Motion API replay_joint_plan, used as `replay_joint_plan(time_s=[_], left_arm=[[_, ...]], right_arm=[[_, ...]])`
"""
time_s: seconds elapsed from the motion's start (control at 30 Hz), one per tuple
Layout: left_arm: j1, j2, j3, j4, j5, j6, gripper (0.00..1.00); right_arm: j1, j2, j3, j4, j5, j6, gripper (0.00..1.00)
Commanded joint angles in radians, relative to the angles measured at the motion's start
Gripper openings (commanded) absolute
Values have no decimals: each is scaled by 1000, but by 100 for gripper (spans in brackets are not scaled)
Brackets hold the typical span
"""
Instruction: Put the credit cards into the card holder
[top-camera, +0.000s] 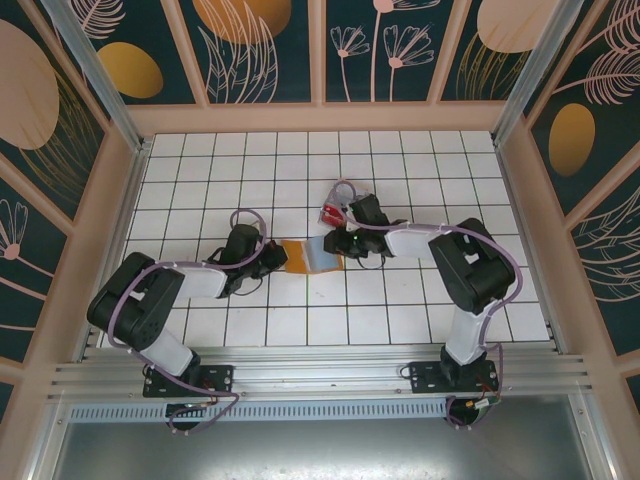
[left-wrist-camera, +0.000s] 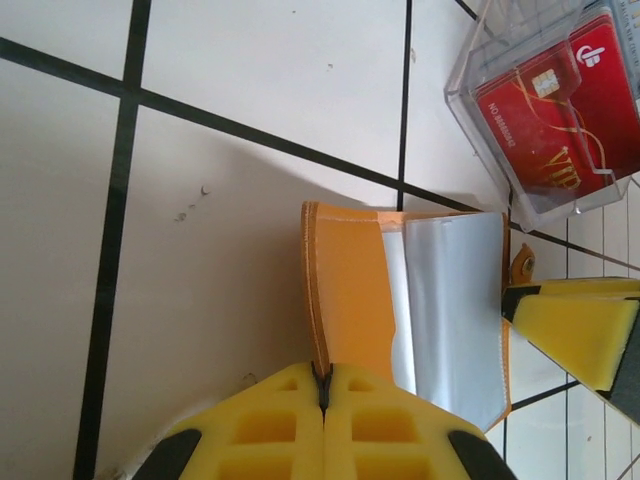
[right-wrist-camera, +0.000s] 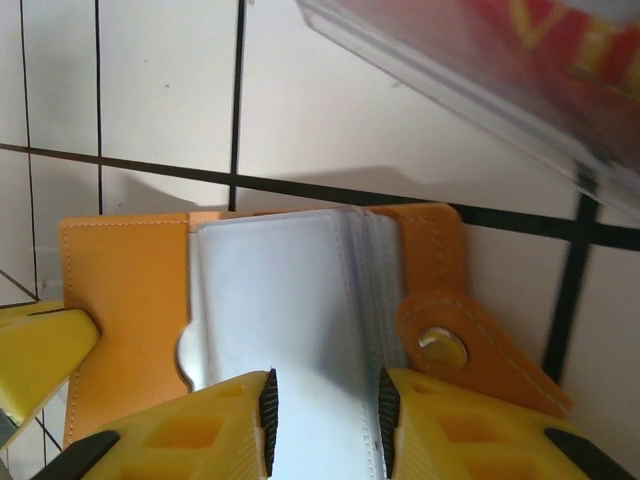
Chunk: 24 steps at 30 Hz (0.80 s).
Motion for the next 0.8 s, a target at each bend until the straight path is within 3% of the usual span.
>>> replay_joint_plan(time_s=[0.0, 0.3, 0.77], left_arm=[[-2, 33, -17, 41, 22, -24, 0], [-3, 35, -19, 48, 22, -28, 0], [-3, 23, -12, 30, 8, -22, 0]], right_arm=[[39, 50, 52, -41, 33, -16, 34], [85, 54, 109, -69, 38, -28, 35], [69, -58, 103, -69, -22, -33, 36]])
